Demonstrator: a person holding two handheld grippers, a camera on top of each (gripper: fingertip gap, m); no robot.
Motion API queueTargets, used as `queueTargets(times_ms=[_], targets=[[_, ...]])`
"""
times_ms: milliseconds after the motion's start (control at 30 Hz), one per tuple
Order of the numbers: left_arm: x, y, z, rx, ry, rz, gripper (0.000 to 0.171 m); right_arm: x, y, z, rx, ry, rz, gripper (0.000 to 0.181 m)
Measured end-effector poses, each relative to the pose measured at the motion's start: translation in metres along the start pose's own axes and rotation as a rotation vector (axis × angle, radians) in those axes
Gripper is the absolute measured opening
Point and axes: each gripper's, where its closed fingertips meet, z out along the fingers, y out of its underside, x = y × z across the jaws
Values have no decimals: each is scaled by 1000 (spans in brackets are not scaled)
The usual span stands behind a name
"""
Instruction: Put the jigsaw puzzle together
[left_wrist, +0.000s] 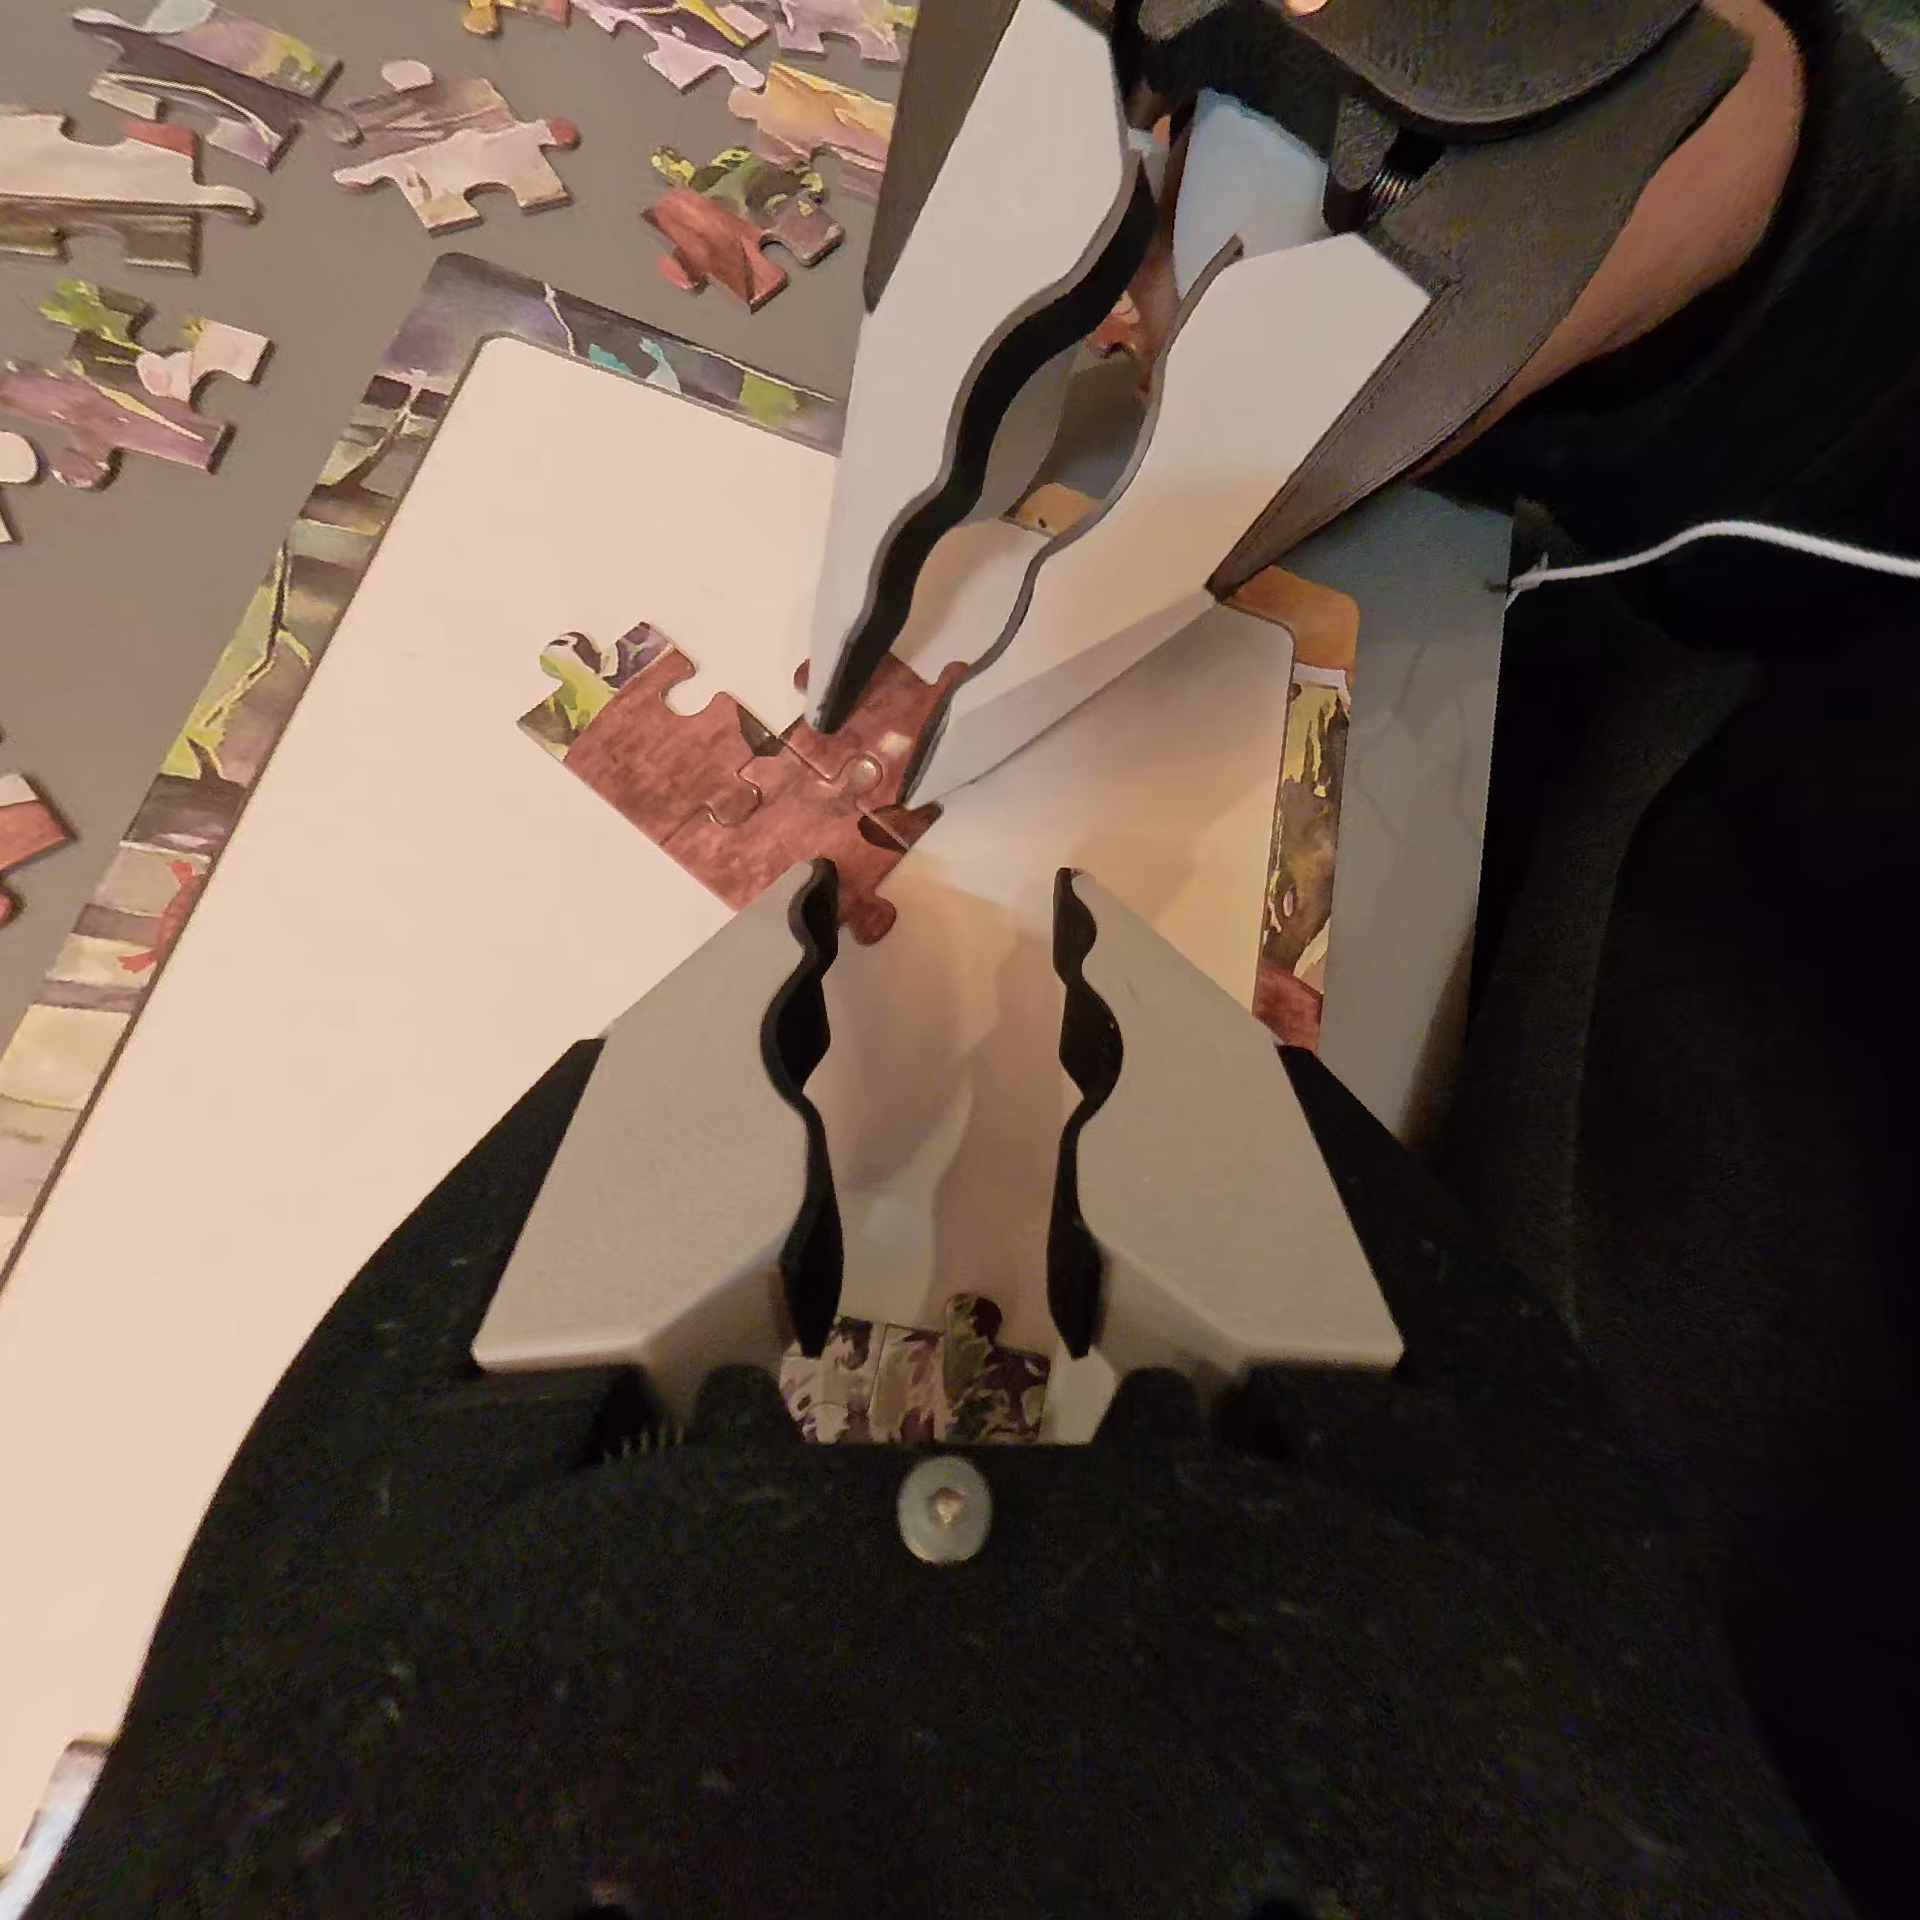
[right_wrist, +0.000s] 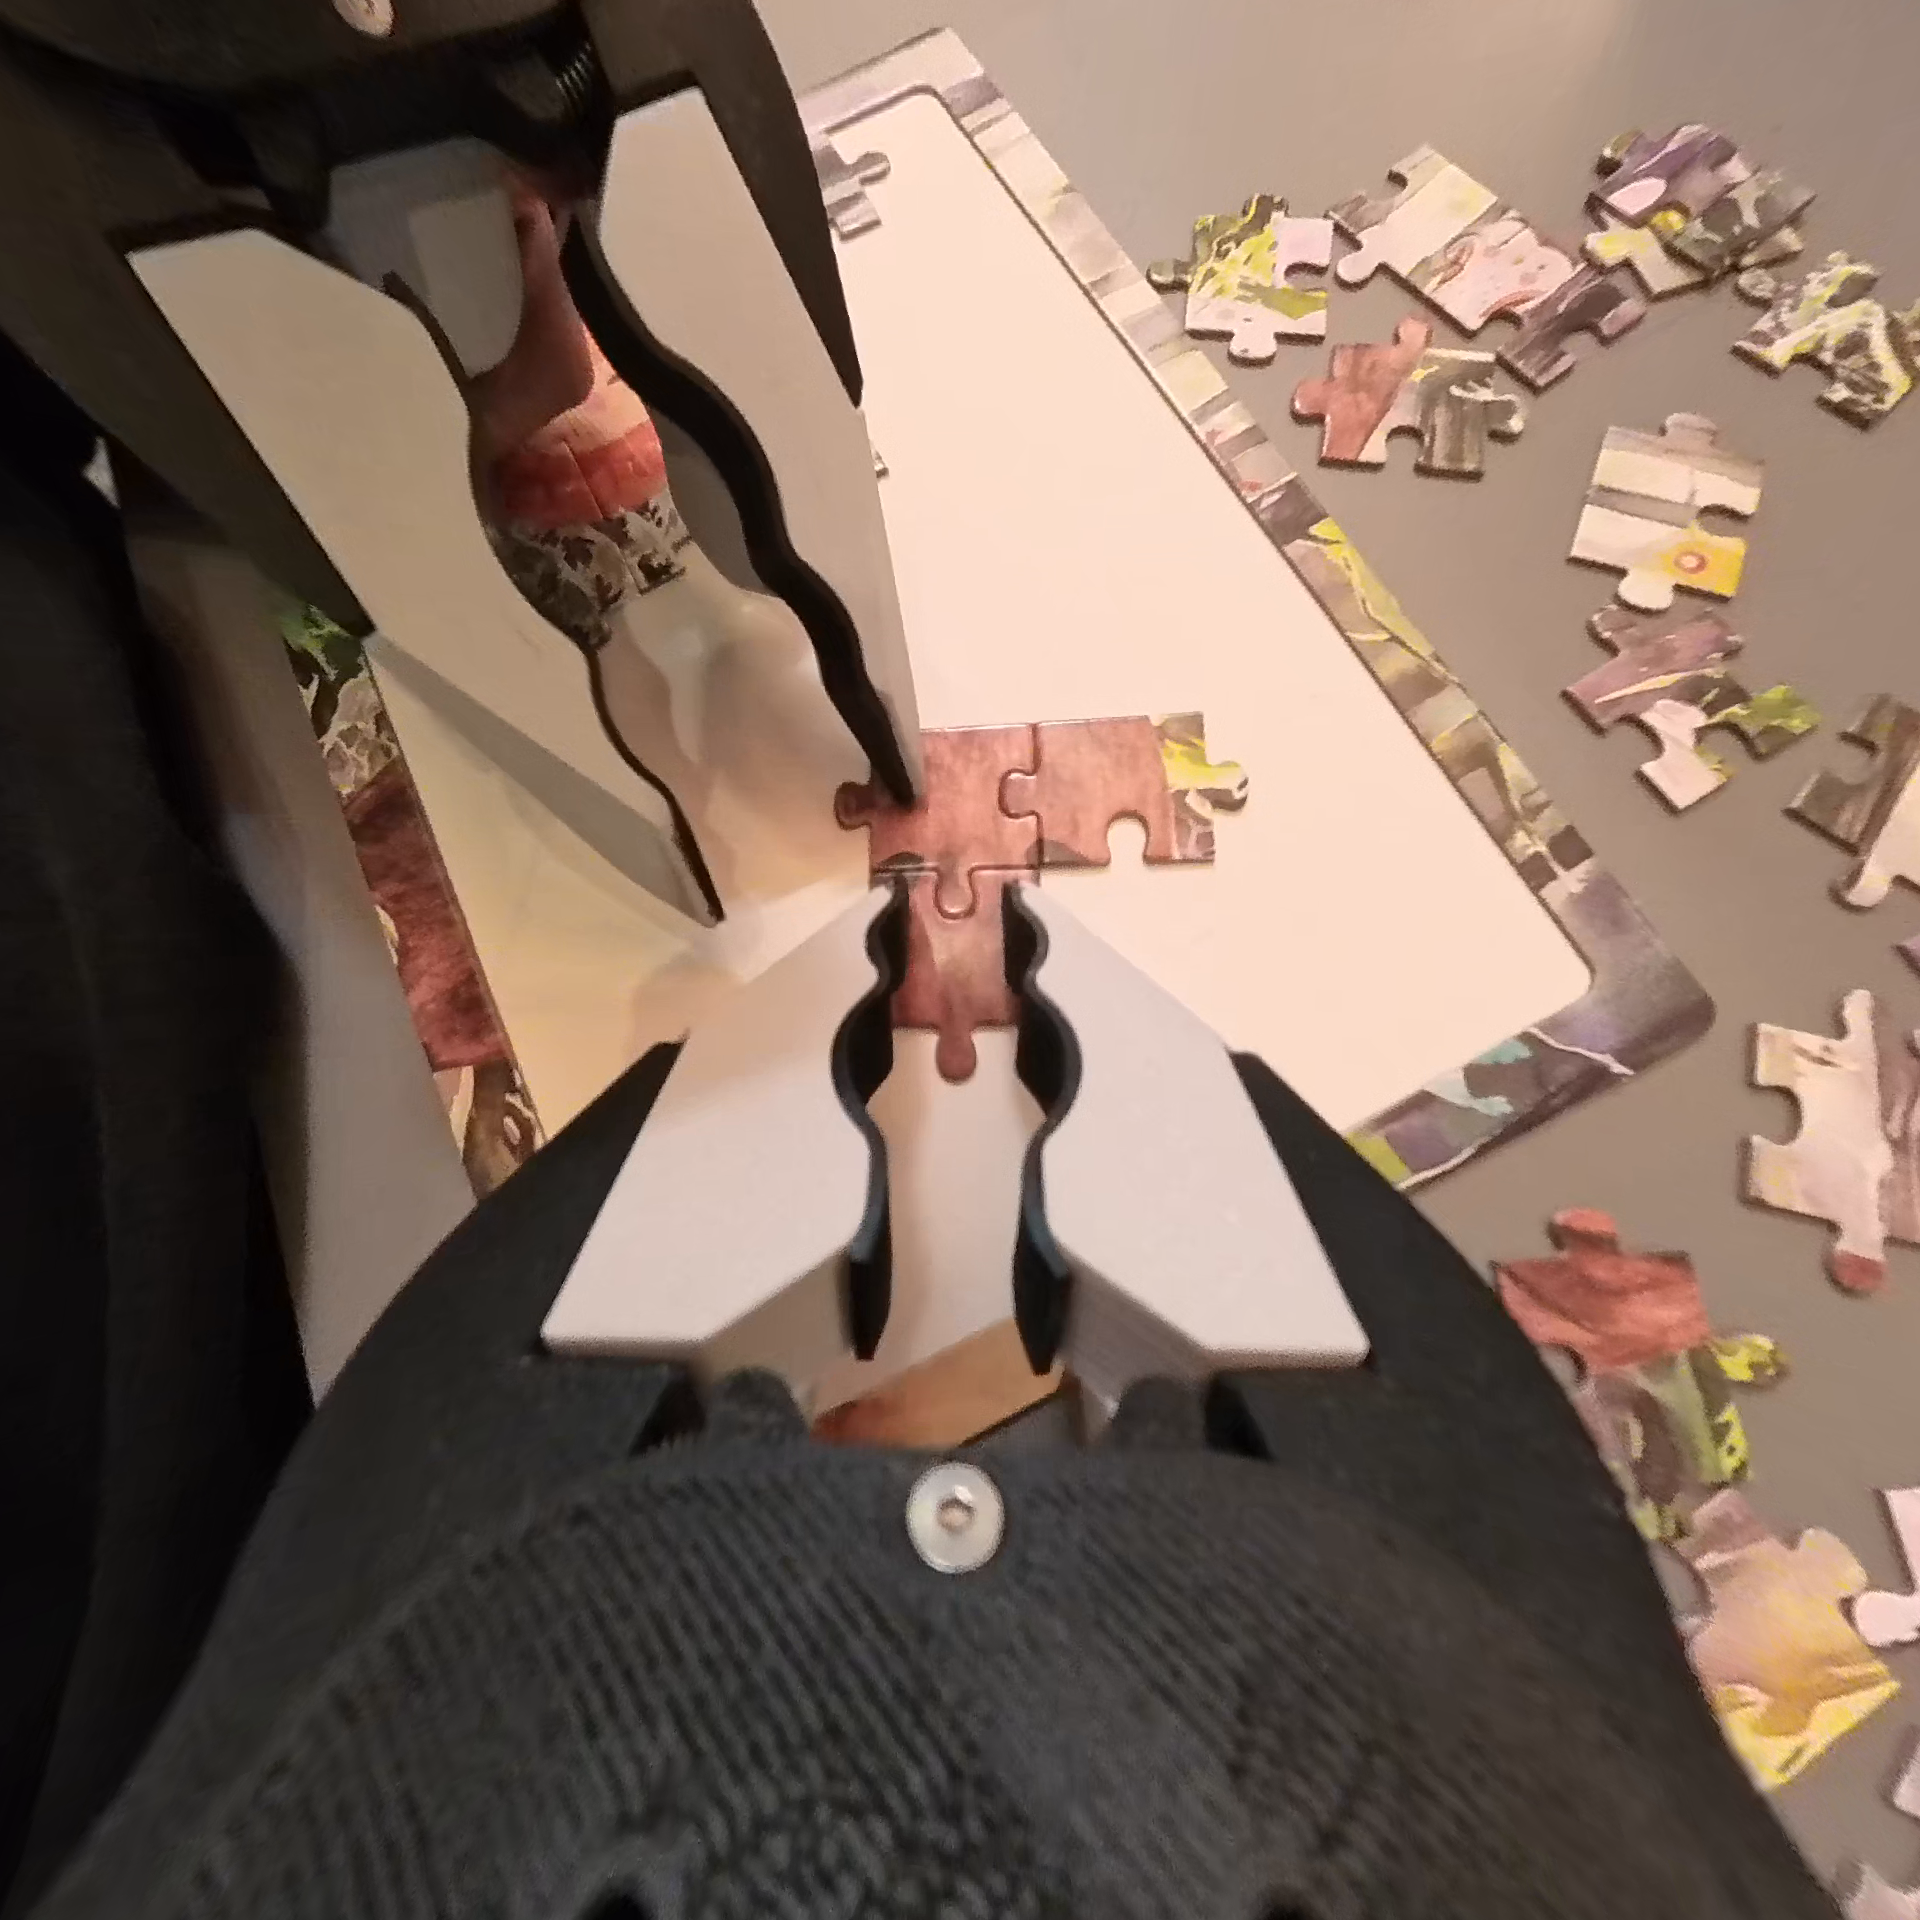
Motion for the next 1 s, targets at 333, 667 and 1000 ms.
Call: queueTargets(times_ms=[333, 667, 1000], targets=[[-19, 1, -4, -4, -99, 5, 42, 14, 16, -21, -13, 45, 76, 25], [-28, -4, -13, 46, -84, -70, 46, -22, 10, -9, -19, -92, 101, 28], [-53, 14, -36, -7, -197, -51, 47, -41, -7, 7, 16, -175, 107, 30]])
